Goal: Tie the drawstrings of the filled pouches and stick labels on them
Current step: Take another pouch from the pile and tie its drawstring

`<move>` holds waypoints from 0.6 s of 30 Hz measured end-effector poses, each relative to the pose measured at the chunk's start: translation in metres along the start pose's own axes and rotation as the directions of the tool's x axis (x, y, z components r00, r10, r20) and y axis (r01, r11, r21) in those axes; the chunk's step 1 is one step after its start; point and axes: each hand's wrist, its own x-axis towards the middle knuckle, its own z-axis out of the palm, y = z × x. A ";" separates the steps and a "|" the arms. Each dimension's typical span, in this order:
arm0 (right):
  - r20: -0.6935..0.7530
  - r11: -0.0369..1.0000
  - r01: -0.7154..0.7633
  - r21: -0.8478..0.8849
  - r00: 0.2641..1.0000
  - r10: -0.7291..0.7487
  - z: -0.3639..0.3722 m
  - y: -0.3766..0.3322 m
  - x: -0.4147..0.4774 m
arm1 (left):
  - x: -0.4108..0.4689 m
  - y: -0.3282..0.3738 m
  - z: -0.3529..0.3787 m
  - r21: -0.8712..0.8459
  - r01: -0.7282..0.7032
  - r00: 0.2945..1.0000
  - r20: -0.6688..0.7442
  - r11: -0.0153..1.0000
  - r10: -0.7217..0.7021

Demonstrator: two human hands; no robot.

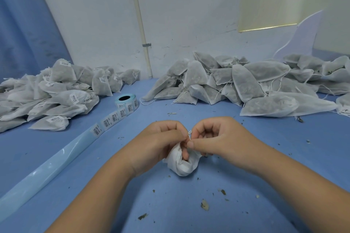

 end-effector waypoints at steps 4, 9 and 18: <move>-0.033 1.000 0.007 0.000 0.999 -0.007 0.000 0.001 0.001 | 0.001 -0.002 0.001 0.009 -0.003 1.000 -0.030 1.000 0.003; -0.062 1.000 0.012 -0.008 0.998 -0.012 0.000 0.001 0.000 | 0.002 -0.002 0.002 0.025 -0.029 0.997 -0.074 0.999 0.031; -0.129 0.999 -0.032 -0.003 0.991 0.032 0.001 -0.001 0.001 | 0.002 -0.001 0.005 0.132 -0.021 0.976 -0.214 0.991 0.049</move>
